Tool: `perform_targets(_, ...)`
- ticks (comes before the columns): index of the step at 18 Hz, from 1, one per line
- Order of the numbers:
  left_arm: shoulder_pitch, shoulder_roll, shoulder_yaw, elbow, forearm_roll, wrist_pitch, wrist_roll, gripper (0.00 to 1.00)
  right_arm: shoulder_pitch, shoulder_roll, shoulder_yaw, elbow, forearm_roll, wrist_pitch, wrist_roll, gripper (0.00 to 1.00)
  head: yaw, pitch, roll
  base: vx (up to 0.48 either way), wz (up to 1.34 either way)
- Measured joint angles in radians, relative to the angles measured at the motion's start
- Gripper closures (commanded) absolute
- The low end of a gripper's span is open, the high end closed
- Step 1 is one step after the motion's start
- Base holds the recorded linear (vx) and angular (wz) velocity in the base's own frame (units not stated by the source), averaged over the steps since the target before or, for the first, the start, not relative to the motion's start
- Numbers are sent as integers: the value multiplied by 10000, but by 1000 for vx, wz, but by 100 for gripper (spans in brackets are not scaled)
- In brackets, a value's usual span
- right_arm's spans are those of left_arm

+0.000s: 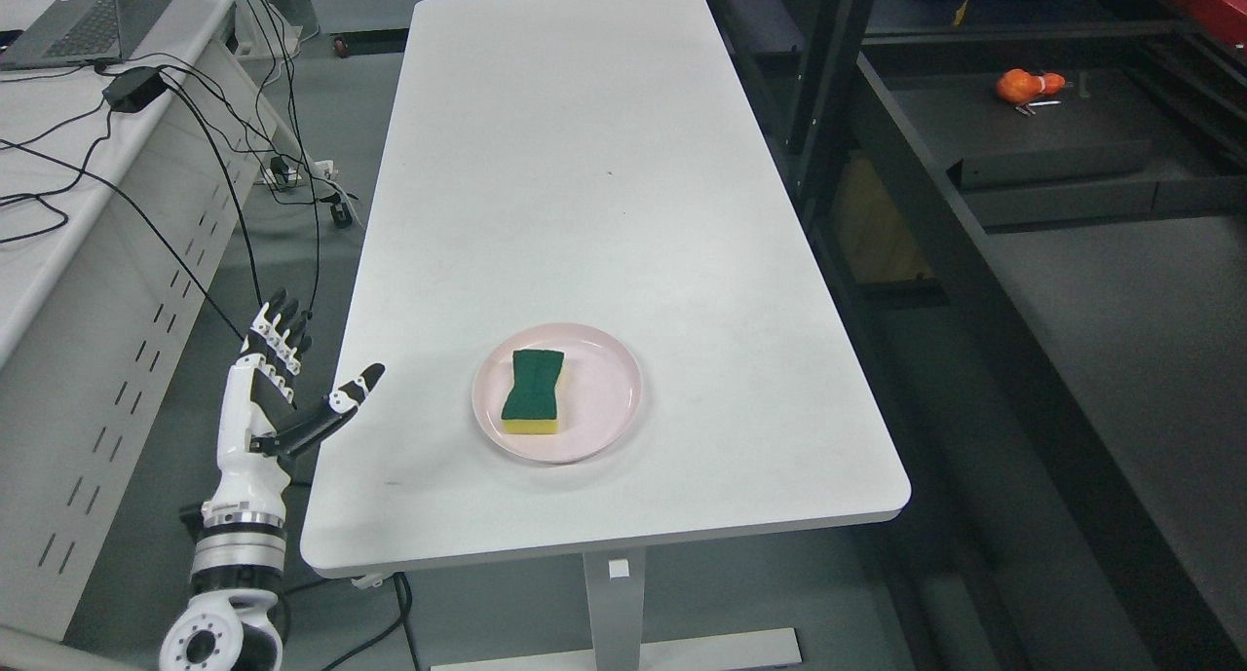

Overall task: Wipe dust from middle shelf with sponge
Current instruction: 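Reach the left hand toward the green-yellow sponge on the pink plate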

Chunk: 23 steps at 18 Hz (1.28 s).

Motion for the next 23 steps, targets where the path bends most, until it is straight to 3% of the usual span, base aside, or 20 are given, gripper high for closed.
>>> perform_targets(6, 292, -44, 168, -112, -24, -31, -28, 1, 3, 0, 0, 0, 0, 0, 0, 0, 0, 0, 0, 2, -32)
perform_targets(10, -57, 446, 345, -134, -474, -533, -889, 2, 4, 0, 0, 0, 0, 0, 0, 0, 0, 0, 0, 0, 0)
perform_targets(12, -308, 797, 400, -115, -1281, -1472, -1718, 3, 3, 0, 0, 0, 0, 0, 0, 0, 0, 0, 0, 0, 0)
perform_targets(19, -2141, 2147, 412, 187, -6884, -6295, -4883, 7, 3, 0, 0, 0, 0, 0, 4, 0, 0, 0, 0, 7, -4)
perform_targets(23, -3310, 2753, -16, 417, -9732, -7592, -5791, 7, 1, 0, 0, 0, 0, 0, 4, 0, 0, 0, 0, 33, 2)
